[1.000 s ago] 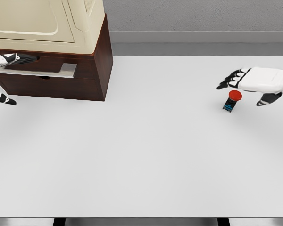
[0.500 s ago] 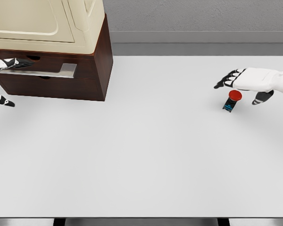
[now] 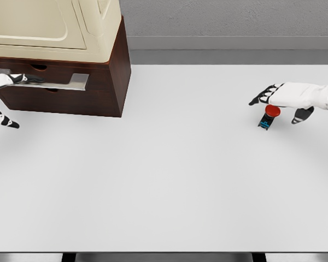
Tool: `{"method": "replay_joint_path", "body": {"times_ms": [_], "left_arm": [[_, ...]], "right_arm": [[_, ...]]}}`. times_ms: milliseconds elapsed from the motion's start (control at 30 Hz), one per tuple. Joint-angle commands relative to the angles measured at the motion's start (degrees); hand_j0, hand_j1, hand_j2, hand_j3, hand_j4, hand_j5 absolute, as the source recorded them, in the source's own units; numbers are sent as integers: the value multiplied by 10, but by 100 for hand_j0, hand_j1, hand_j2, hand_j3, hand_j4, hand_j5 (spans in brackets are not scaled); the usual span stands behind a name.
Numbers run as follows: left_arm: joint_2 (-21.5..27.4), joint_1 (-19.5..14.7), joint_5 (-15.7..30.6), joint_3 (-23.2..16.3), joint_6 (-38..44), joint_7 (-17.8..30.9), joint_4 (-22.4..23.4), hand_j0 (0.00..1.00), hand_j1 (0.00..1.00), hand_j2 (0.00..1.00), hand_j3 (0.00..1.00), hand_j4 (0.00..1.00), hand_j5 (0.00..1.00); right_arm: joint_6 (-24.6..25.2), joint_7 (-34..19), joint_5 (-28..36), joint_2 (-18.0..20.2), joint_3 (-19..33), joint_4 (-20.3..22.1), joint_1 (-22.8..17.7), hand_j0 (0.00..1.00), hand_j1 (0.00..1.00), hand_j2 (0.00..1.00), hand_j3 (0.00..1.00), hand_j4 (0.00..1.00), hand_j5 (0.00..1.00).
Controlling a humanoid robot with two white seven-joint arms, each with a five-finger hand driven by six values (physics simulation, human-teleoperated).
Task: Open the cabinet drawer with left arm, and place a switch into the drawer with right arm
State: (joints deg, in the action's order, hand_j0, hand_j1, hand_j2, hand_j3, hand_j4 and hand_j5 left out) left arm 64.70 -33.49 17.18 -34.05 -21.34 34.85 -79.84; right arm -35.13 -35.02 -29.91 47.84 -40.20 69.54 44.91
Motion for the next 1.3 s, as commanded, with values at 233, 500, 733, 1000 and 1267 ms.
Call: {"method": "replay_joint_path", "body": {"times_ms": [233,500,733,1000,1267], "left_arm": [[32,7,15,-7,-19,2,-25,100,100,100,100,100,100],[50,18,16,-9,-38,2,-27,100,100,100,100,100,100],[65,27,17,-20,-66,2,-28,100,100,100,100,100,100],[90,35,29,-22,-70,2,-48,100,100,100,100,100,100],[119,53,39,-22,-95,2,-64,100,100,100,100,100,100]], "right_arm": [[1,0,-9,-12,0,-16,0,100,100,100,100,100,100],[1,0,-9,-15,-1,-16,4,100,100,100,100,100,100],[1,0,-9,-16,-8,-16,8,100,100,100,100,100,100],[1,0,-9,-15,-8,-16,10,100,100,100,100,100,100],[1,0,-9,-14,-8,-15,10,100,100,100,100,100,100]]}}
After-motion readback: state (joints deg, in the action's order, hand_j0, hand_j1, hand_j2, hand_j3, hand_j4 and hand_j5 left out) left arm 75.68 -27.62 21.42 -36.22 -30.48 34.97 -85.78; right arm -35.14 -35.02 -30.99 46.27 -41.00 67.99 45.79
